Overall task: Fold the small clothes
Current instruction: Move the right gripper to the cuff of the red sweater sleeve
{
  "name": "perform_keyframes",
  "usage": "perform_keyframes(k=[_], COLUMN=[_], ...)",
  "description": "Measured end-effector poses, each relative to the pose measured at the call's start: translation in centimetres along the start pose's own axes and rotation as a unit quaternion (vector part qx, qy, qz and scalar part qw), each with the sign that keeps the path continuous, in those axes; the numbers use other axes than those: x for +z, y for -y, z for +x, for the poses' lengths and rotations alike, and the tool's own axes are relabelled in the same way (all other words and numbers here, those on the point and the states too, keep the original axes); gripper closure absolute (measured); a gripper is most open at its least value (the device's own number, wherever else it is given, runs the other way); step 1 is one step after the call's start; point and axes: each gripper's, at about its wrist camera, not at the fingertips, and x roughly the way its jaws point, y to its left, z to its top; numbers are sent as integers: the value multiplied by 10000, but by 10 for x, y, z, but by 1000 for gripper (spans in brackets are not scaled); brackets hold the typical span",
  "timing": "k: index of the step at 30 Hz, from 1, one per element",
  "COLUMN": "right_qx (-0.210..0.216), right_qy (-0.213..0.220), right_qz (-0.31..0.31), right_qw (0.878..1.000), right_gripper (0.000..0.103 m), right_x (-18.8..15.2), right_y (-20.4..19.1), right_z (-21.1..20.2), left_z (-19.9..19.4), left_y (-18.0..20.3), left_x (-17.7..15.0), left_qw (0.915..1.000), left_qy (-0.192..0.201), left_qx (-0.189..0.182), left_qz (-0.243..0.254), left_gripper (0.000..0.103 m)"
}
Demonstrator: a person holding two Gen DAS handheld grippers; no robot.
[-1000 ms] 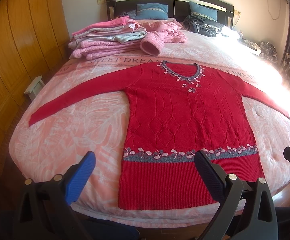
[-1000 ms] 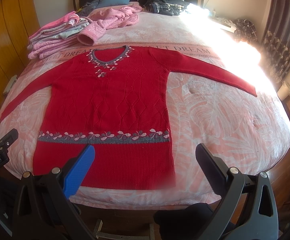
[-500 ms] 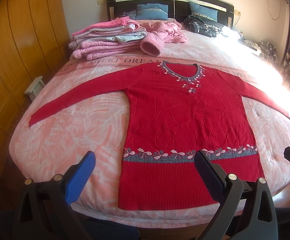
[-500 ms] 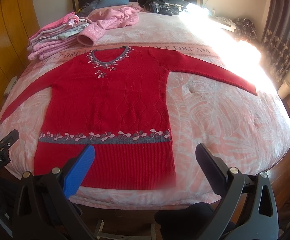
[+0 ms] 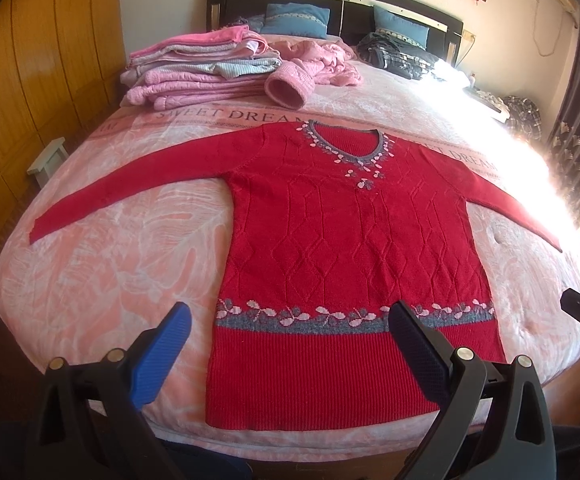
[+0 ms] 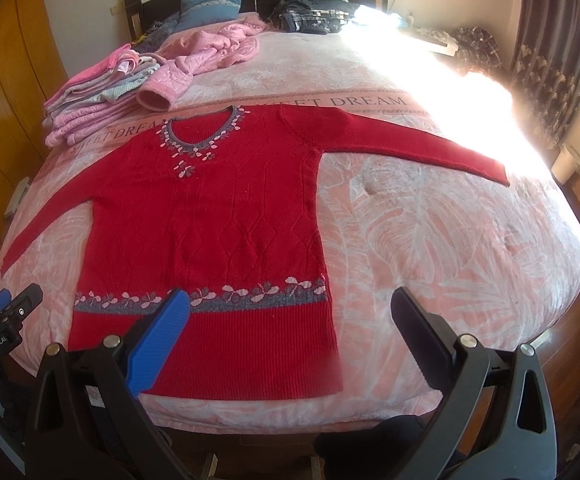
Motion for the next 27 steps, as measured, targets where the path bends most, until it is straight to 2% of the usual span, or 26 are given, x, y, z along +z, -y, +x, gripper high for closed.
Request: perform_keyframes(k=[4,7,10,14,16,20,27], right_qx=[-370,-424,-392,-700,-622,-390,-607], right_qy=[-135,-385,-610,-746,-808,-808,-1097], right_qz=[176,744,1201,1392,1587,2230,2900], right_qw=[9991,9956,9901,9850,9820,9707,9488], right_gripper=[3,3,3,3,3,3,3], right_x=[26,55,88,126,138,154,145], right_y=[23,59,101,157,189,257,366], right_z=[21,48,80,120,138,175,236], left_z=[19,34,51,81,100,132,171], left_y=[10,16,26,37,42,57,66], left_x=[28,56,87,118,130,145,154], left_qw=[9994,9989,9987,9990,9992,9989,9987], left_qy=[-198,-269,-159,-147,-239,-393,-458], left_qx=[285,372,484,411,308,256,134], left_qz=[86,-83,-52,-69,-96,-29,162], left_gripper=[4,4,4,4,4,4,4])
